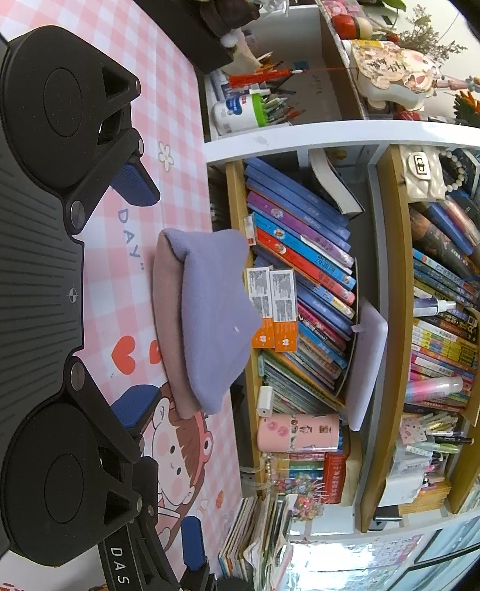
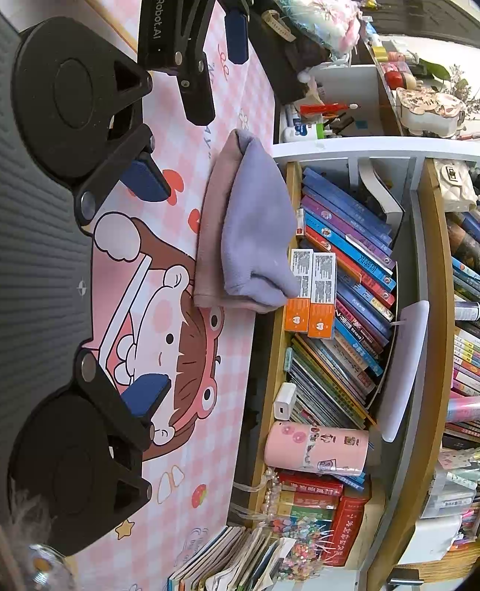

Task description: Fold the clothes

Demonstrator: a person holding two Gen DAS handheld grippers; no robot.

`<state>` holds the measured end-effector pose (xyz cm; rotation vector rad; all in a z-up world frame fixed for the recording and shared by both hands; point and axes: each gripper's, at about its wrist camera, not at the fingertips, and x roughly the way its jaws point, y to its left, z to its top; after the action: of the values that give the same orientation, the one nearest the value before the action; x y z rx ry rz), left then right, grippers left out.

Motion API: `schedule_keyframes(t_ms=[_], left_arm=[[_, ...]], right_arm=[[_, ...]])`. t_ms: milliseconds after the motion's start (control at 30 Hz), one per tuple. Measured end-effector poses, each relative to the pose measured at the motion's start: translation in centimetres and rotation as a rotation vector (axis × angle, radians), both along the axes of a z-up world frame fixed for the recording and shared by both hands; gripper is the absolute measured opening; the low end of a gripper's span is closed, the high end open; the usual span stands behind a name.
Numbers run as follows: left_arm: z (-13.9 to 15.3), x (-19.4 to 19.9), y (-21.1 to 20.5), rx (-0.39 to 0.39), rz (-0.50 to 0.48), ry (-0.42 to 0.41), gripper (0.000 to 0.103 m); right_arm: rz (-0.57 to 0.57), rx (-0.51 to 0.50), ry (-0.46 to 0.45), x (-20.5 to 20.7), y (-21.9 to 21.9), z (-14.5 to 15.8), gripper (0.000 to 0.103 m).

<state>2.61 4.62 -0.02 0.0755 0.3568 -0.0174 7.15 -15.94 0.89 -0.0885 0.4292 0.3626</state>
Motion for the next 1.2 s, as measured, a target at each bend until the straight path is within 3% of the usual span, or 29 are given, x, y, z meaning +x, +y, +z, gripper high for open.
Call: schedule_keyframes(t_ms=[1200], left_arm=[[-0.07, 0.69, 0.28, -0.007, 0.027, 0.045, 0.103]], right_arm=[[0.004, 0.007, -0.002, -0.02, -0.05, 0.06, 0.103]])
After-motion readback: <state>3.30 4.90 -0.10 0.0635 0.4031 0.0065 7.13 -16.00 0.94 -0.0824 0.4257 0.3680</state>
